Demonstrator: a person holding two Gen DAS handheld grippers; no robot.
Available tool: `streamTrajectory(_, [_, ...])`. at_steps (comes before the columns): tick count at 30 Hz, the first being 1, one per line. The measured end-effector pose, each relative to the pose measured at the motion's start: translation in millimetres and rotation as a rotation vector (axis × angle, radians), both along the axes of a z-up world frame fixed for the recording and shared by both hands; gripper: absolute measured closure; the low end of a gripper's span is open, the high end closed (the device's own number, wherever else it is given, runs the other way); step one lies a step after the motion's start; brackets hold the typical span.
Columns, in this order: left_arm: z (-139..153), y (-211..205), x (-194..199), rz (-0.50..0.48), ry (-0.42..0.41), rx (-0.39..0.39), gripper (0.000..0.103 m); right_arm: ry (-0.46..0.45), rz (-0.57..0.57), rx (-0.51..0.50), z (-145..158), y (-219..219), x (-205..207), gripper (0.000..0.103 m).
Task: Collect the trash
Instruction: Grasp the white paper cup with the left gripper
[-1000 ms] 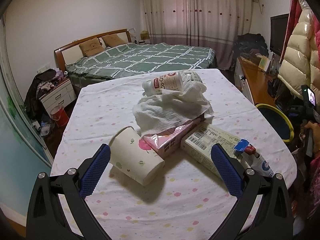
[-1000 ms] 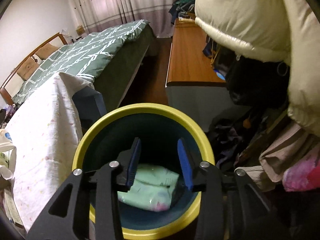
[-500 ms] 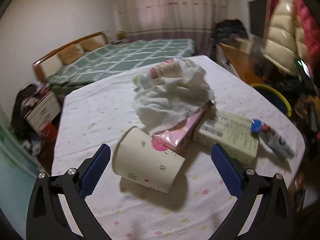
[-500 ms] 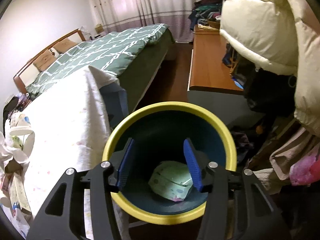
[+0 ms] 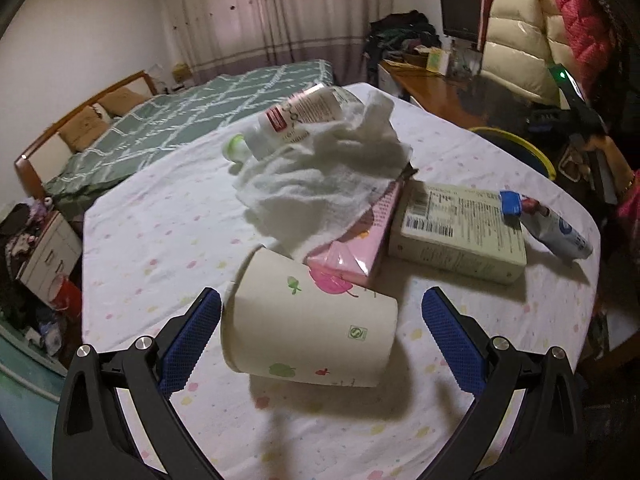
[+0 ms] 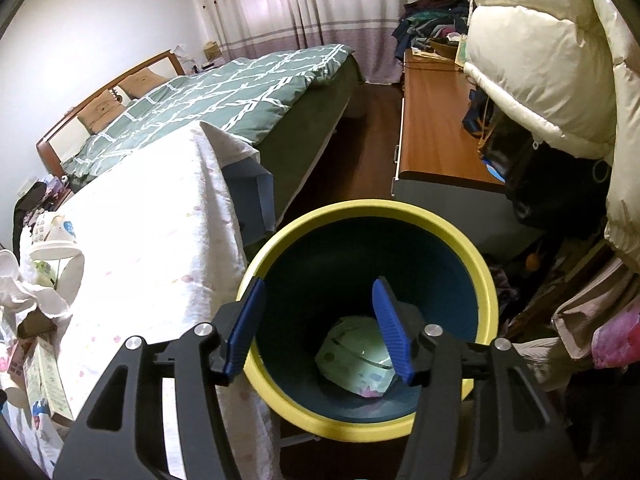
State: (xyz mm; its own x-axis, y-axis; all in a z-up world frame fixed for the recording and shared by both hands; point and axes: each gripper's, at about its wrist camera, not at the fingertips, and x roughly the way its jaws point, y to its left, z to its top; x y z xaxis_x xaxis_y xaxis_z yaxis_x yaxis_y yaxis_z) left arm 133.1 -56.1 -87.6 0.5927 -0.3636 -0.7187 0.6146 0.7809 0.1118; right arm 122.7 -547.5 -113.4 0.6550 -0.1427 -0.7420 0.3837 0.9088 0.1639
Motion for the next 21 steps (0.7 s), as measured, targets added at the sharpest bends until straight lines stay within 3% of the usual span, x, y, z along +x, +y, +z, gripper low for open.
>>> streamTrajectory(9, [-11.4,0.9,2.0,-0.036,-0.013,0.081,0.004,-0.003,0.021,0.010,-0.8,9.7,-2.2,0.049])
streamTrajectory(13, [-13.7,7.6,6.3,-0.041,0.024,0.025,0.004,-0.001,0.026,0.016,-2.4,10.2,-1.0,0.049])
streamTrajectory(15, [-18.9,7.4,7.9,-0.040,0.030,0.041,0.004,-0.001,0.028,0.024,-3.0,10.8,-0.4,0.049])
streamTrajectory(17, [-20.6,8.7,7.8,-0.047,0.036,0.047,0.007,-0.005,0.037,0.025,-2.2,13.7,-0.9,0.049])
streamTrajectory(19, [-19.9,10.7,4.4,-0.064,0.046,0.032,0.018,-0.009,0.043,0.025,-0.9,14.2,-1.3,0.049])
streamTrajectory(21, [-17.1,14.9,2.2,-0.067,0.053,0.006,0.019,-0.016,0.044,0.029,0.5,14.9,-3.0,0.049])
